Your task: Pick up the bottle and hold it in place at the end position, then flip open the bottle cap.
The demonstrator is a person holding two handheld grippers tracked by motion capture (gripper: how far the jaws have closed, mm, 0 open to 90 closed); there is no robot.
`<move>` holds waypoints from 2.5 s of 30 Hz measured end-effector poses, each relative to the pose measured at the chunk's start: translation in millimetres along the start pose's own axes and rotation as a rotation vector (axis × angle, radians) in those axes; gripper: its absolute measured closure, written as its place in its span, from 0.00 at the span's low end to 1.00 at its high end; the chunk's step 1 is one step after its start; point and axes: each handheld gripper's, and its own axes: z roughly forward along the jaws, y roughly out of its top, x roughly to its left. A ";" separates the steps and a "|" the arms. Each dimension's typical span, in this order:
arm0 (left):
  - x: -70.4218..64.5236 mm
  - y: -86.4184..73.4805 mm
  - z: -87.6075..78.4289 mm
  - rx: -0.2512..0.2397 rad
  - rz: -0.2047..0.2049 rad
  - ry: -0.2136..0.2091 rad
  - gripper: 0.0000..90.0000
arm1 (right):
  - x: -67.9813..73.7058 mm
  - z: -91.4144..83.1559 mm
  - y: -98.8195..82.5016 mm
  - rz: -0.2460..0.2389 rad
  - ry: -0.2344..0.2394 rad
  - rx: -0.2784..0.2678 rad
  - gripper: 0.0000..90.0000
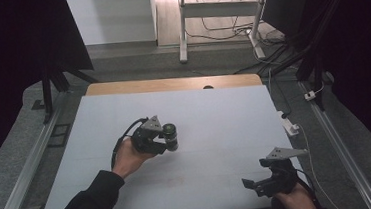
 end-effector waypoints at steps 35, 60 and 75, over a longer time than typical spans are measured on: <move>40.0 7.0 47.2 0.047 0.008 -0.010 0.60 | 0.0 -0.3 -0.6 0.000 0.002 0.001 0.00; 35.6 -1.2 54.5 0.031 -0.030 0.008 0.60 | 1.9 -2.1 -1.4 -0.009 -0.014 -0.006 0.00; 33.9 -2.6 54.7 0.022 -0.035 0.020 0.61 | 8.6 -4.7 4.5 -0.032 -0.021 -0.063 0.00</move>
